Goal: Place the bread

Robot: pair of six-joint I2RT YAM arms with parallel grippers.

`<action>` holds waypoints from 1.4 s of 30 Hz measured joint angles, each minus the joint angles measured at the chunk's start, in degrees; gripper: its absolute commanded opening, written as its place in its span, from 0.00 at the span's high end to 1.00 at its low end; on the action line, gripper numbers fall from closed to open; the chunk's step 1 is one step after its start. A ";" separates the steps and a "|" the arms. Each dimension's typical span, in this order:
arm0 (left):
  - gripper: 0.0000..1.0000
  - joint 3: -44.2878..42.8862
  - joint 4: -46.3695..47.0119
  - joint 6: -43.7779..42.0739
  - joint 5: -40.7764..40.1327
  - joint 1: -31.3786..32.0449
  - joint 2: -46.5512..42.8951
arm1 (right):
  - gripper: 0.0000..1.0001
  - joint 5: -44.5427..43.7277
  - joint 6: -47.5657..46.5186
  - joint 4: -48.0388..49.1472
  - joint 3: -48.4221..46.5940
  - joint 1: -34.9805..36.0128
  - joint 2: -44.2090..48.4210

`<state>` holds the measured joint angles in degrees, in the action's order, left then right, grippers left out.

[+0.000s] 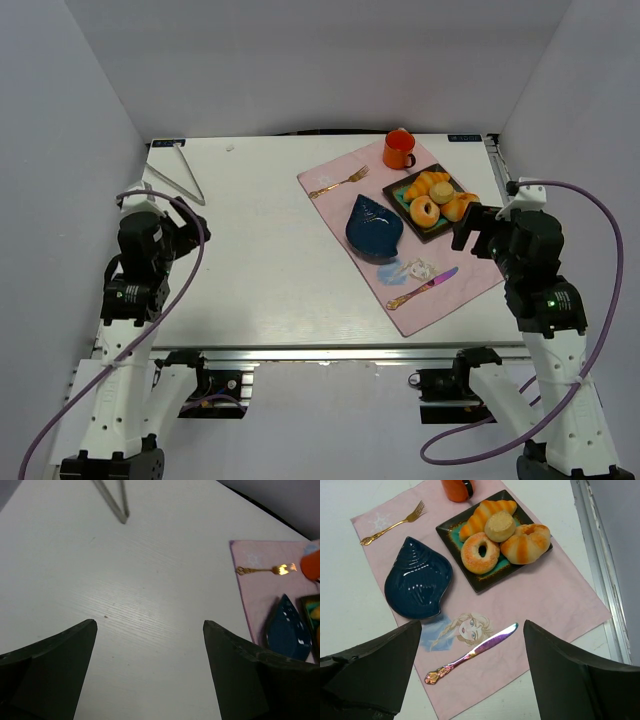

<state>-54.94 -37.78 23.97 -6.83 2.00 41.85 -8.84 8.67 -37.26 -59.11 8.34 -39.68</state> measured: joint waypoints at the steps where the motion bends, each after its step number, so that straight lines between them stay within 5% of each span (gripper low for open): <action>1: 0.02 0.00 -0.83 1.53 -2.40 0.02 0.26 | 0.11 0.55 -0.33 0.07 0.15 0.00 0.07; 13: 0.02 0.44 -2.08 -0.39 -6.80 -0.07 9.27 | 0.11 6.86 -1.53 5.27 0.83 0.00 -0.48; 18: 0.02 -15.32 -3.43 0.28 -8.48 -0.07 27.74 | 0.11 6.73 -0.24 7.96 0.81 0.00 -2.86; 19: 0.05 -20.79 -2.93 -0.04 -8.85 -0.11 33.55 | 0.10 6.78 0.09 8.44 0.83 0.00 -3.37; 21: 0.61 -30.69 -2.21 -0.76 -9.09 -0.17 43.56 | 0.11 7.10 1.20 9.31 0.83 0.00 -4.74; 22: 0.67 -35.82 -3.21 -1.53 -9.25 -0.26 48.81 | 0.11 7.50 1.68 9.70 0.83 0.00 -5.42; 24: 0.58 -45.86 -4.72 -2.67 -10.03 -0.48 58.51 | 0.11 8.70 2.45 10.56 0.85 0.00 -6.62; 25: 0.46 -50.62 -5.84 -3.06 -10.10 -0.55 63.08 | 0.11 9.29 2.82 10.91 0.85 0.00 -7.19; 26: 0.17 -54.36 -6.43 -3.50 -10.25 -0.72 67.21 | 0.11 9.79 2.95 11.21 0.85 0.00 -7.74; 28: 0.02 -60.50 -8.22 -3.63 -10.45 -1.07 73.77 | 0.11 10.82 3.02 11.76 0.85 0.00 -8.68; 35: 0.02 -66.79 -9.46 -1.49 -7.89 -5.40 87.97 | 0.11 13.49 3.02 12.52 0.85 0.00 -9.44; 42: 0.02 -63.06 -6.32 1.53 -4.11 -10.21 90.01 | 0.11 13.38 3.21 14.88 1.99 0.00 -9.53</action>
<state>-117.99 -44.10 25.50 -10.94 -8.21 131.85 4.54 11.88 -22.37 -57.12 8.34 -49.21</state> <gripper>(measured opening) 0.983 0.895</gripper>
